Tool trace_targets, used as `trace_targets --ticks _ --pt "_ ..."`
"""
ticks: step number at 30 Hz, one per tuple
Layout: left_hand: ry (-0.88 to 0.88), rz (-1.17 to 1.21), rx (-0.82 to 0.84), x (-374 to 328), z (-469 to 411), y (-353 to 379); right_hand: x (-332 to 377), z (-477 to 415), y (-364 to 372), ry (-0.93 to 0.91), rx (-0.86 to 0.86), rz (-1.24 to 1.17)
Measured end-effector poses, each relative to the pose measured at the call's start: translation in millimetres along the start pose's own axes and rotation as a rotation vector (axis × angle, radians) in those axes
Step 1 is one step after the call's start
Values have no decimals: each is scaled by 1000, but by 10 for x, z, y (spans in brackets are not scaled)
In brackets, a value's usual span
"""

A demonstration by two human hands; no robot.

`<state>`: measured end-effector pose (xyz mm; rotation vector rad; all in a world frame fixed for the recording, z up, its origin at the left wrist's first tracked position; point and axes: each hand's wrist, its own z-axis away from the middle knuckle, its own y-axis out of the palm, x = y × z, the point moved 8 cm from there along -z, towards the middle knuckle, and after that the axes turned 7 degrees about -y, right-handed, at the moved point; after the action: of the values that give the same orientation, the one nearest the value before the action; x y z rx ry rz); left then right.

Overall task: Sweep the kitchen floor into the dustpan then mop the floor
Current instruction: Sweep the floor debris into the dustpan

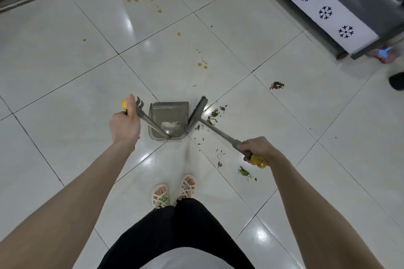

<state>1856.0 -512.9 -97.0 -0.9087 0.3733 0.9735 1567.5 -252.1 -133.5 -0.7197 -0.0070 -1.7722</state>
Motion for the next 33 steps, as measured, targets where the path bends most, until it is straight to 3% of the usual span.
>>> trace_targets --ticks 9,15,27,33 --pt "34 -26 -47 -37 -69 -350 198 -165 644 17 78 -110" --pt "67 -60 -26 -98 -27 -160 128 -277 881 61 129 -110" --pt "70 -101 44 -327 66 622 -491 -396 -430 215 -10 -69" --pt "56 -69 84 -585 11 960 -428 -347 -851 224 -67 -127"
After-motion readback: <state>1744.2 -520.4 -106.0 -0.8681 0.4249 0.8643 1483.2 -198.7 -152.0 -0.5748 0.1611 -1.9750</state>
